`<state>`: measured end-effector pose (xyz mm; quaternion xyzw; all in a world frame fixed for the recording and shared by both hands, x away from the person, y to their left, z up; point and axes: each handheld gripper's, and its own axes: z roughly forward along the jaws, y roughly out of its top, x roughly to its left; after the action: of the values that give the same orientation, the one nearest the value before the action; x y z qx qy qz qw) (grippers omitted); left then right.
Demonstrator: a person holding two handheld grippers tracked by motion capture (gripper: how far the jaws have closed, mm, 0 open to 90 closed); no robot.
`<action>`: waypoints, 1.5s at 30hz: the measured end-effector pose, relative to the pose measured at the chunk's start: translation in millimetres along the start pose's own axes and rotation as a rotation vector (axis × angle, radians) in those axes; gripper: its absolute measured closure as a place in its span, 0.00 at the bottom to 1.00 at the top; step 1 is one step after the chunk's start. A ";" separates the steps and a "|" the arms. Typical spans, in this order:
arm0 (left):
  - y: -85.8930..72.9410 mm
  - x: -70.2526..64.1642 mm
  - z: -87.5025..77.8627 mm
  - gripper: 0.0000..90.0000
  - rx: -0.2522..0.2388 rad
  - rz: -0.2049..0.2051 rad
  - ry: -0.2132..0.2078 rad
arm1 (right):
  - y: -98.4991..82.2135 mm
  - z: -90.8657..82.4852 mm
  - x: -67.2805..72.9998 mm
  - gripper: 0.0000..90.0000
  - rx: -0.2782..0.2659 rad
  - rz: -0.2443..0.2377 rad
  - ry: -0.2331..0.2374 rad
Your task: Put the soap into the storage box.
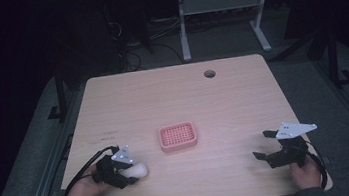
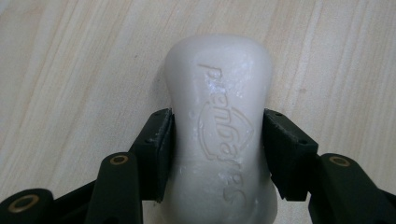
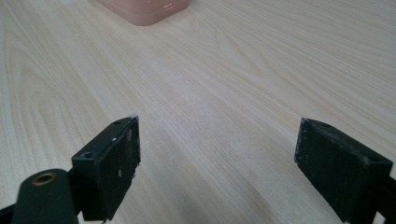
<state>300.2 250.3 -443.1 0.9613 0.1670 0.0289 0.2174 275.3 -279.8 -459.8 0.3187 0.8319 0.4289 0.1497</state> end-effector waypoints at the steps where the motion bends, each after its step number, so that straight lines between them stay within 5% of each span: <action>1: 0.2 0.1 0.0 0.52 0.000 0.001 -0.001 | -0.1 0.0 -0.2 0.15 -0.001 -0.002 0.000; 45: 22.7 1.9 -15.4 0.55 -0.015 0.016 0.020 | -2.2 -3.8 0.0 0.15 -0.030 0.011 0.007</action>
<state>306.9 238.0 -419.4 0.9605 0.1613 0.0414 0.2228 272.4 -283.1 -459.3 0.3196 0.8240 0.4435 0.1491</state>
